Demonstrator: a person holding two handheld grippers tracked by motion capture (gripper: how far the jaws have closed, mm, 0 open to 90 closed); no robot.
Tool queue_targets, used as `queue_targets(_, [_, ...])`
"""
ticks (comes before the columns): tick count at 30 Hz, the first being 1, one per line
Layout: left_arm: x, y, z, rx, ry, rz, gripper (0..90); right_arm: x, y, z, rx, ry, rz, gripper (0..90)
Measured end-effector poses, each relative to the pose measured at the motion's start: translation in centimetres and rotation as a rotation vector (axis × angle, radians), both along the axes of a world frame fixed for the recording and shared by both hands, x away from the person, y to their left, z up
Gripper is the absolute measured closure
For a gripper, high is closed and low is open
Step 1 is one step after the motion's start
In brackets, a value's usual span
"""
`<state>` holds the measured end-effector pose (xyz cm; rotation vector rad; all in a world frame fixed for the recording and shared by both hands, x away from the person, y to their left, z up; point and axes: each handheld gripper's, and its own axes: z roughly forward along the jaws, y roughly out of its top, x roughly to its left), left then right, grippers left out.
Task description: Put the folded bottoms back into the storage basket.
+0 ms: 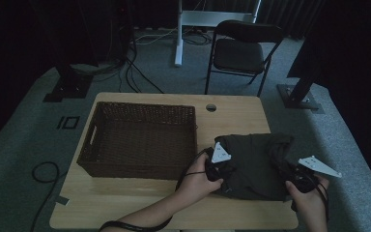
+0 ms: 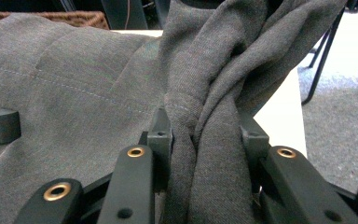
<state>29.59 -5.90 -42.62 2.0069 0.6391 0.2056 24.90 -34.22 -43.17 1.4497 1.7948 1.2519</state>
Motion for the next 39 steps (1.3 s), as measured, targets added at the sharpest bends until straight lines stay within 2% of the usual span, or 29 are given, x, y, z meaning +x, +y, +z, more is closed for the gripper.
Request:
queue_targets(9, [0.8, 1.6, 2.4, -0.027, -0.009, 0.004, 74.8, 1.0, 1.0, 2.3, 0.007, -0.03, 0.027, 65.8])
queue_targets(10, [0.9, 1.8, 2.7, -0.026, -0.014, 0.004, 74.8, 1.2, 1.4, 2.9, 0.007, -0.042, 0.032, 65.8])
queue_targets(11, [1.1, 2.4, 3.4, -0.037, -0.018, 0.01, 74.8, 1.4, 1.6, 3.2, 0.009, -0.047, 0.037, 65.8])
queue_targets(14, [1.4, 2.9, 4.2, -0.04, -0.027, 0.011, 74.8, 1.7, 2.1, 3.8, 0.009, -0.058, 0.042, 65.8])
queue_targets(17, [2.0, 4.0, 5.7, -0.04, -0.037, 0.013, 74.8, 2.4, 3.1, 5.0, 0.003, -0.075, 0.062, 65.8])
queue_targets(21, [2.5, 4.9, 6.3, -0.044, -0.052, 0.011, 74.8, 3.2, 4.2, 6.1, 0.006, -0.086, 0.08, 65.8])
queue_targets(25, [3.2, 6.5, 6.7, -0.048, -0.064, 0.036, 74.8, 4.1, 5.6, 7.0, 0.004, -0.103, 0.095, 65.8])
queue_targets(28, [3.8, 8.1, 7.0, -0.05, -0.062, 0.062, 74.8, 4.8, 6.9, 7.3, -0.003, -0.107, 0.11, 65.8])
queue_targets(29, [3.8, 8.1, 7.0, -0.05, -0.062, 0.062, 74.8, 4.8, 6.9, 7.3, -0.003, -0.107, 0.11, 65.8])
queue_targets(30, [3.9, 8.4, 7.1, -0.052, -0.063, 0.064, 74.8, 5.3, 7.7, 7.5, -0.001, -0.109, 0.12, 65.7])
queue_targets(31, [4.1, 9.2, 7.3, -0.047, -0.068, 0.072, 74.8, 5.5, 8.1, 7.5, 0.002, -0.113, 0.124, 65.7])
queue_targets(39, [4.6, 11.9, 8.0, -0.045, -0.086, 0.098, 74.8, 6.8, 10.7, 8.1, 0.007, -0.128, 0.152, 65.7])
